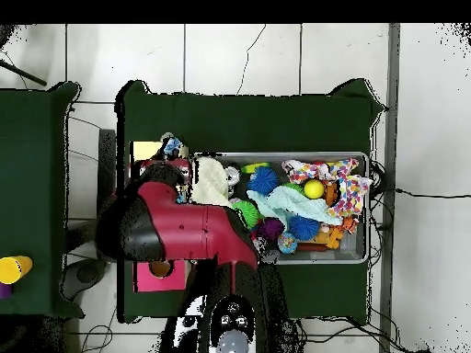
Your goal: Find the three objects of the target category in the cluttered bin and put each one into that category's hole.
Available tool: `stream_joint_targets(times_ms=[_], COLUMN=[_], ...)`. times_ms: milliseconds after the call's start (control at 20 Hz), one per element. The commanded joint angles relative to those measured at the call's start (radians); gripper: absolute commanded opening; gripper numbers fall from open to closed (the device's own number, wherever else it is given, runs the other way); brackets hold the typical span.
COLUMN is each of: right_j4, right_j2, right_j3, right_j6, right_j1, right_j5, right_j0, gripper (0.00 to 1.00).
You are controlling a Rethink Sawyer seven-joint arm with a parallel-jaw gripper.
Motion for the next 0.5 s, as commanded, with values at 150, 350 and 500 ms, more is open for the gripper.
stream_joint_targets(times_ms=[150,350,500], right_j4=[-0.012,-0.011,-0.012], right_j2=[0.072,0.059,0.054], right_j3=[0.179,0.200,0.220], right_j6=[0.224,0.223,0.223], right_j1=[0.000,-0.011,-0.019], right_j5=[-0.085,-0.098,-0.114], right_j0=[-0.047,-0.040,-0.034], gripper=[0.00,0.00,0.00])
